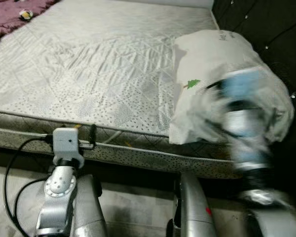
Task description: Clean up the room
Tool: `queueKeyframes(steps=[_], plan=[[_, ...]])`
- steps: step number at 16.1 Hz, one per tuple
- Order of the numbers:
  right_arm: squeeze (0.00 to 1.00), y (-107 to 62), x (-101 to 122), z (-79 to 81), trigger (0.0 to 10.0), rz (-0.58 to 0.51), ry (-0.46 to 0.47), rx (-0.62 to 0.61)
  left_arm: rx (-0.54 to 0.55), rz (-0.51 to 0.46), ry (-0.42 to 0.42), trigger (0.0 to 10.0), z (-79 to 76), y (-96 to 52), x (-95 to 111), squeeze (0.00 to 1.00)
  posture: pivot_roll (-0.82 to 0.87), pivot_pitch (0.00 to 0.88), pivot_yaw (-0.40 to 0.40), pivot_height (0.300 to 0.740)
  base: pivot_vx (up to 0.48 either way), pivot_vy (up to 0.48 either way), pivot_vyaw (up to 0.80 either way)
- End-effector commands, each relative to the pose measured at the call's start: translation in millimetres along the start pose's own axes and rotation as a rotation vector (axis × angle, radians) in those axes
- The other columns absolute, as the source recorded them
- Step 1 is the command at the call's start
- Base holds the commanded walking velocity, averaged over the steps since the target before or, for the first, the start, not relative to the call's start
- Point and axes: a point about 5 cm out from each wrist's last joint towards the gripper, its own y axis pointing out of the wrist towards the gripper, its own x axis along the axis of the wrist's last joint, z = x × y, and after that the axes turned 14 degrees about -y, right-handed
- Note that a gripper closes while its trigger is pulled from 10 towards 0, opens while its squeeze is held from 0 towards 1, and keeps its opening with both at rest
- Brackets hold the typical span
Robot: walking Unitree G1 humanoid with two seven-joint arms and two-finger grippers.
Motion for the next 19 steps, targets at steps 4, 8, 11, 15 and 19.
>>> queueKeyframes(steps=[4, 8, 11, 15, 19], plan=[[1.00, -15.8, -67.5, 61.0, 10.0, 0.558, 0.348, 0.204, 0.022, 0.006, 0.007, 10.0, 3.2, -1.5, -0.8, 0.00, 0.09, 0.000, -0.074, 0.483, 0.000, 0.000, 0.00], [1.00, 9.9, -27.6, 58.9, 10.0, 0.316, 0.410, 0.181, 0.005, 0.001, -0.002, 10.0, -4.5, 6.0, -1.4, 0.00, 0.09, 0.000, -0.086, 0.483, 0.000, 0.000, 0.00], [0.00, 22.5, 7.5, 40.5, 10.0, 0.055, 0.391, 0.170, -0.014, -0.020, -0.010, 10.0, -10.0, 14.7, 0.8, 0.00, 0.07, 0.000, -0.081, 0.483, 0.000, 0.000, 0.00], [0.00, 9.8, 9.2, 35.0, 10.0, -0.056, 0.382, 0.124, -0.041, -0.055, -0.027, 10.0, -19.3, 26.4, 5.2, 0.00, 0.06, 0.000, -0.069, 0.522, 0.000, 0.000, 0.00], [0.00, -7.6, -7.3, 40.4, 10.0, -0.029, 0.391, 0.115, -0.034, -0.047, -0.043, 10.0, -18.4, 31.3, -0.6, 0.00, 0.03, 0.000, -0.038, 0.564, 0.000, 0.000, 0.00]])
